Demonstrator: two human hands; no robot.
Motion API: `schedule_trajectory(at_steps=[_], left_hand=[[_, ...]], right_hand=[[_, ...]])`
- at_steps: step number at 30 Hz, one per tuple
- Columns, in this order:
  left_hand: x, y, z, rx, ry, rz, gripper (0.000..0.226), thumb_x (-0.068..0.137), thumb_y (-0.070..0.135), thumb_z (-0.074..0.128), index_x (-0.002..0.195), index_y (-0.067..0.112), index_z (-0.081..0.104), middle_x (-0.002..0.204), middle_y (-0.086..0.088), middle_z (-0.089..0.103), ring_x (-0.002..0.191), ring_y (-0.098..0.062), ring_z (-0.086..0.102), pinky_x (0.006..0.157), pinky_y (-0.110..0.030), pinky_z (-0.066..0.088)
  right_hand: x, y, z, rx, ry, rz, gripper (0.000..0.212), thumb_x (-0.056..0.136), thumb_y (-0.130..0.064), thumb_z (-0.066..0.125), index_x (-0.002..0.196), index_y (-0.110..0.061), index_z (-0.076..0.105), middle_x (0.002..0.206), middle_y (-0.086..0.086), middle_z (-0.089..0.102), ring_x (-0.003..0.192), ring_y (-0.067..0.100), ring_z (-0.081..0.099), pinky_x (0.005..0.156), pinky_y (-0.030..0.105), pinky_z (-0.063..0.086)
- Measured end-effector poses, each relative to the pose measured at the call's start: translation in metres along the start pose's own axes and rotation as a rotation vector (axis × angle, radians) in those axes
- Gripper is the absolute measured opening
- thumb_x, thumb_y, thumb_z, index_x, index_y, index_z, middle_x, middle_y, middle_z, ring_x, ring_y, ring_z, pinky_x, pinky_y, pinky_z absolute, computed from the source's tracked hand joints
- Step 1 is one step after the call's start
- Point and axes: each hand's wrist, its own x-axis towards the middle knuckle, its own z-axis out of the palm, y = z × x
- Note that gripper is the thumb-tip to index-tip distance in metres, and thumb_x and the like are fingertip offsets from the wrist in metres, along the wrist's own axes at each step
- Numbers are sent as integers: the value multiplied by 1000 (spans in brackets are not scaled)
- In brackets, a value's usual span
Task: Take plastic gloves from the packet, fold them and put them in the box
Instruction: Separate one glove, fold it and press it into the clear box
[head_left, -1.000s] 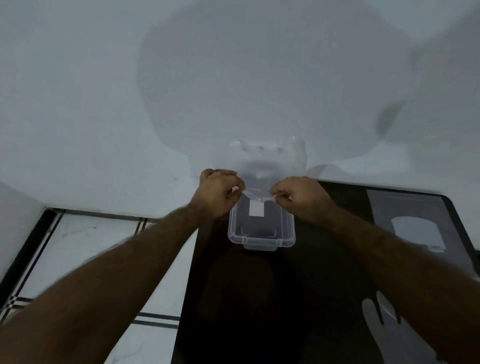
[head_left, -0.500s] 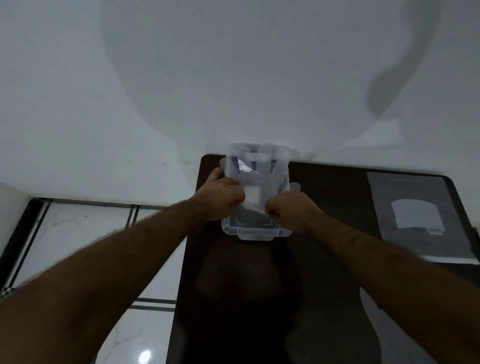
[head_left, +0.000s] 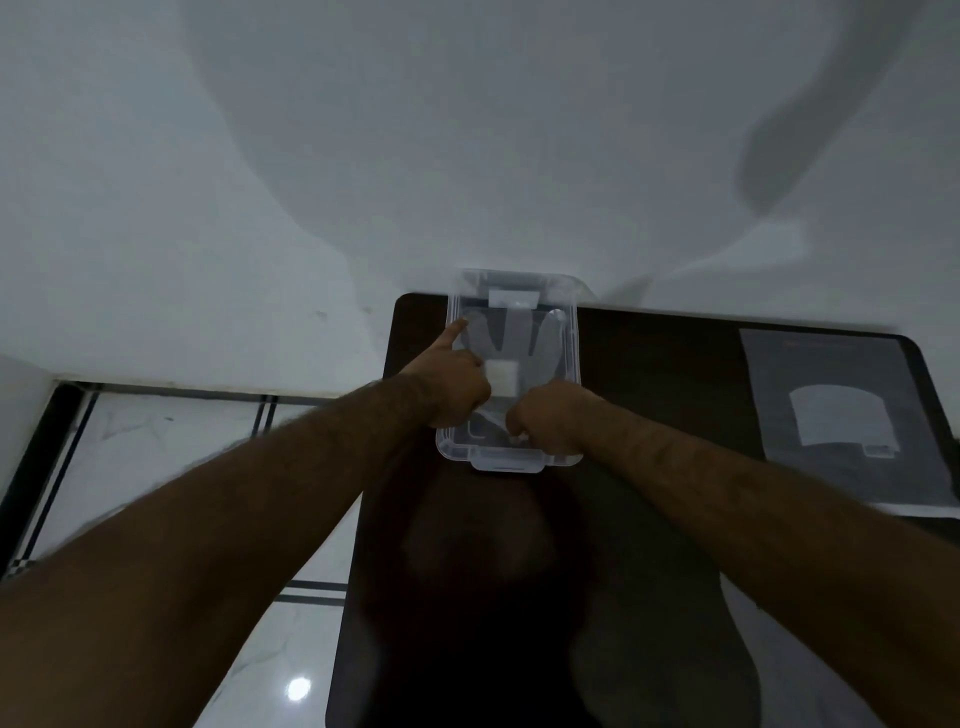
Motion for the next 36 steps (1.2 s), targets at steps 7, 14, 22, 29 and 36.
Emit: schedule_trajectory(at_steps=[7, 14, 22, 29, 36], left_hand=[[8, -4, -4, -8, -150, 28, 22, 101, 39, 61, 115, 34, 77, 116, 8, 75, 137, -18, 58, 118, -67, -26], [2, -2, -19, 28, -223, 85, 58, 108, 68, 34, 133, 32, 71, 142, 2, 70, 159, -25, 35, 120, -69, -26], [-15, 5, -18, 84, -199, 162, 69, 110, 69, 22, 130, 28, 73, 137, 2, 74, 160, -28, 36, 124, -73, -19], [-12, 18, -11, 78, -195, 189, 76, 108, 71, 8, 132, 34, 71, 131, 4, 76, 156, -25, 42, 115, -67, -32], [1, 13, -25, 69, -110, 58, 69, 110, 64, 16, 123, 27, 74, 143, -2, 70, 159, -25, 38, 126, -72, -16]], right_hand=[[17, 20, -29, 261, -35, -2, 20, 102, -26, 64, 120, -19, 71, 115, 3, 69, 110, 23, 68, 96, 39, 56], [61, 39, -18, -24, 106, 94, 77, 87, -50, 81, 155, -34, 48, 154, 7, 55, 142, 34, 50, 120, 61, 37], [68, 42, 1, -60, 111, 136, 106, 76, -66, 82, 163, -31, 34, 164, 12, 45, 150, 39, 42, 126, 69, 22], [63, 34, 1, -75, 133, 110, 116, 66, -71, 87, 161, -28, 35, 160, 10, 49, 144, 35, 48, 122, 63, 30], [61, 32, 12, -61, 136, 116, 112, 69, -65, 88, 161, -28, 35, 160, 12, 47, 142, 37, 50, 119, 64, 34]])
